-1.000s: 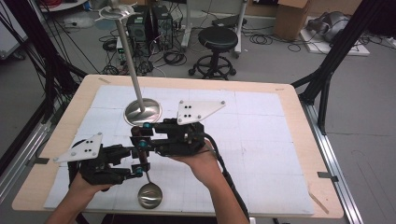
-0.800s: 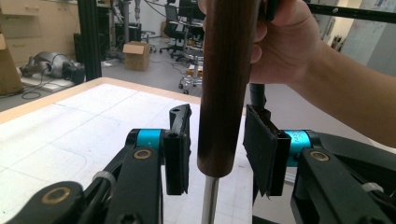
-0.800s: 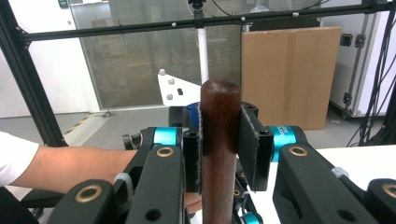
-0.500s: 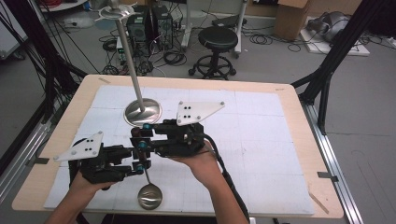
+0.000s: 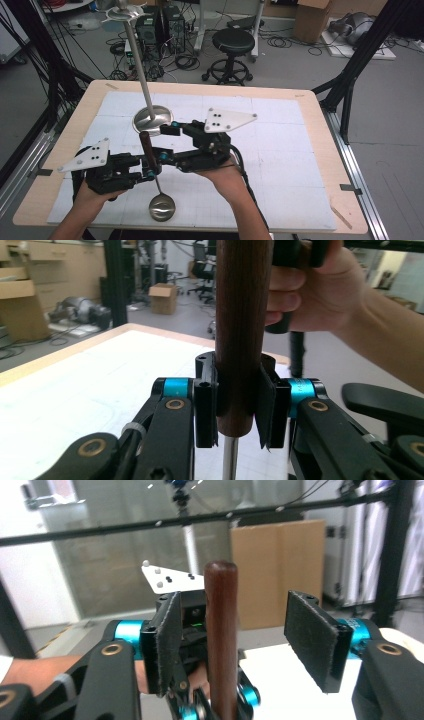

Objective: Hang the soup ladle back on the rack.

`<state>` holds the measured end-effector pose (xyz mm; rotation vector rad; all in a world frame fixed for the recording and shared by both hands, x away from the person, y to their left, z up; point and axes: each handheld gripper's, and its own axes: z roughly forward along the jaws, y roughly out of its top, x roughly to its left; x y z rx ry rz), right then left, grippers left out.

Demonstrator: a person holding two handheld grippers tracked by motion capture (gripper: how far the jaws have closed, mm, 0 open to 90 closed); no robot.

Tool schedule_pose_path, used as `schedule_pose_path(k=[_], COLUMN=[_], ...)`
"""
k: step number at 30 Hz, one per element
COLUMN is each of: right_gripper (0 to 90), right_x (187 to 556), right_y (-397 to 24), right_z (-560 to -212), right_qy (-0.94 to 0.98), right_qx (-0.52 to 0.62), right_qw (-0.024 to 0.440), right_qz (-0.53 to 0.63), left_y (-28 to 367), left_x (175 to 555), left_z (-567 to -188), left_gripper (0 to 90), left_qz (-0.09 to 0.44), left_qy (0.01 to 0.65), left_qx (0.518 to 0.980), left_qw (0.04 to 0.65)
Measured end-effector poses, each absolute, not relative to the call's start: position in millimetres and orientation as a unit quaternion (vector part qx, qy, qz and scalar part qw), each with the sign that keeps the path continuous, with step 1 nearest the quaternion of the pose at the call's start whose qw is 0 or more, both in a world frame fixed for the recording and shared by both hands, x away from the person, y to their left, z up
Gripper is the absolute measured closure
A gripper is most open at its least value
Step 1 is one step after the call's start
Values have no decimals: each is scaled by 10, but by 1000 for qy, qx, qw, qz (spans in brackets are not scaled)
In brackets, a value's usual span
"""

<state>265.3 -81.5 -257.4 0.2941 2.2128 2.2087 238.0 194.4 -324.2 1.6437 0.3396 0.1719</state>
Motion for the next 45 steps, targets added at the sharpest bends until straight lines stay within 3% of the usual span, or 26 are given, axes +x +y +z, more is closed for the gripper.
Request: schedule_pose_path(k=[3,9,15,25,45], right_gripper=[332,219,207,205,206], right_x=[2629,2526,2356,2119,2040], right_y=[-1007,-1406,-1729,-2161,-2389], right_z=[-2603,-2756,-3062,-3465,-3558], right_qy=[691,702,737,725,720], right_qx=[115,177,238,289,311], right_qw=[23,123,201,209,222], right_qz=[713,679,600,589,579], left_y=[1950,1978,2017,2037,2159], left_x=[2430,2575,2787,3133,3764], left_z=[-3226,-3155,-2997,-2659,-2176], left_gripper=[733,733,733,732,733], left_qz=[90,116,138,144,130], left_qy=[166,200,232,229,247], left_qx=[729,731,719,715,693], left_qw=[658,642,641,644,665])
